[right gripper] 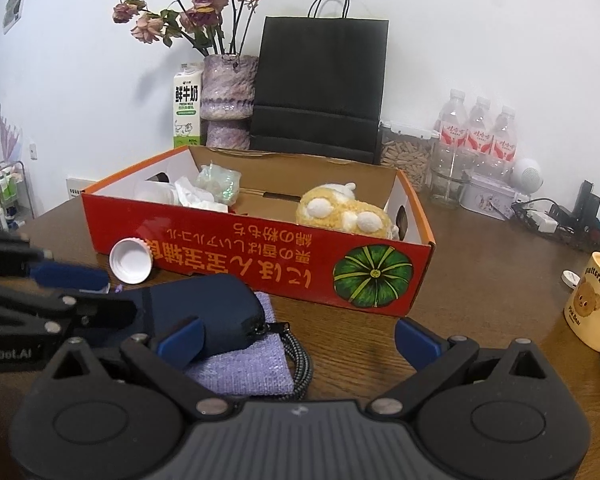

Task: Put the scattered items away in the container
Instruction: 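Grasp the dark blue pouch with the left gripper and lift it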

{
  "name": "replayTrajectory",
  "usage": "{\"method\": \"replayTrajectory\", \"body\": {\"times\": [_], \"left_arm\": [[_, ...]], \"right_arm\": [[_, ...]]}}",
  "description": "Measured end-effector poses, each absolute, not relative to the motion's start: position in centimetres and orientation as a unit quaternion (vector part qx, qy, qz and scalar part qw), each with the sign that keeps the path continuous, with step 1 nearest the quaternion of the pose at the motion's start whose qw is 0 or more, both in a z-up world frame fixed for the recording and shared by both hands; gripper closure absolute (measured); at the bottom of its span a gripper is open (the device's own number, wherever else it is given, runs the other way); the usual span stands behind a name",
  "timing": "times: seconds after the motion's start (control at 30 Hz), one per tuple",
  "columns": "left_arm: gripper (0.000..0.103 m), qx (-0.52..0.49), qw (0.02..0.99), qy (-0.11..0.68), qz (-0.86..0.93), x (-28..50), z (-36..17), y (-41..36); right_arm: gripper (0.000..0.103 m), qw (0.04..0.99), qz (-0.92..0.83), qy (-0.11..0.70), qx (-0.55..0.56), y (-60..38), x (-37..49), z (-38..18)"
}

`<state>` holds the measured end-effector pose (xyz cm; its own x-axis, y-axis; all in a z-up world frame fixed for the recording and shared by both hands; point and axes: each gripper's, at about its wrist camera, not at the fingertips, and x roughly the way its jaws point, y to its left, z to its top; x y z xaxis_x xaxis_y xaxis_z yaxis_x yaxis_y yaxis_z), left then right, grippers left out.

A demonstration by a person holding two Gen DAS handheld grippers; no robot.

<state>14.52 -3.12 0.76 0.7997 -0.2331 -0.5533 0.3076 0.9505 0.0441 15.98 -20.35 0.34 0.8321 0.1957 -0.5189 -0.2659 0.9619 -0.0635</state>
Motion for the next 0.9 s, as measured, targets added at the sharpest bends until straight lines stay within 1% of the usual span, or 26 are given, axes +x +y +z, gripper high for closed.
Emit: {"method": "replayTrajectory", "body": {"times": [0.03,0.07,0.13,0.3,0.47,0.57,0.67,0.73,0.9], "left_arm": [[0.023,0.069,0.946,0.281,-0.145,14.6,0.9,-3.2],[0.021,0.075,0.945,0.282,-0.151,14.8,1.1,-3.2],[0.010,0.090,0.941,0.285,-0.160,15.0,1.3,-3.5],[0.005,0.113,0.930,0.298,-0.184,15.9,0.9,-4.6],[0.005,0.108,0.918,0.323,-0.202,17.5,-0.1,-5.2],[0.006,0.097,0.914,0.338,-0.199,18.3,-0.8,-5.1],[0.012,0.075,0.909,0.352,-0.211,18.9,-1.2,-4.8],[0.018,0.066,0.906,0.358,-0.216,19.0,-1.4,-4.8],[0.022,0.047,0.906,0.361,-0.216,19.2,-1.5,-4.6]], "right_arm": [[0.001,0.955,0.119,0.262,-0.066,-20.5,15.9,0.4],[0.001,0.956,0.117,0.261,-0.063,-20.8,15.8,0.5],[0.001,0.957,0.114,0.260,-0.058,-21.4,15.5,0.5],[0.001,0.958,0.098,0.264,-0.052,-22.7,15.0,0.3],[0.001,0.958,0.081,0.269,-0.048,-23.6,14.8,0.1],[0.001,0.957,0.082,0.274,-0.043,-24.2,14.9,-0.1],[0.001,0.957,0.083,0.275,-0.046,-24.2,15.0,-0.2],[0.001,0.956,0.087,0.276,-0.048,-24.2,15.2,-0.2],[0.001,0.955,0.096,0.275,-0.054,-23.8,15.5,-0.2]]}}
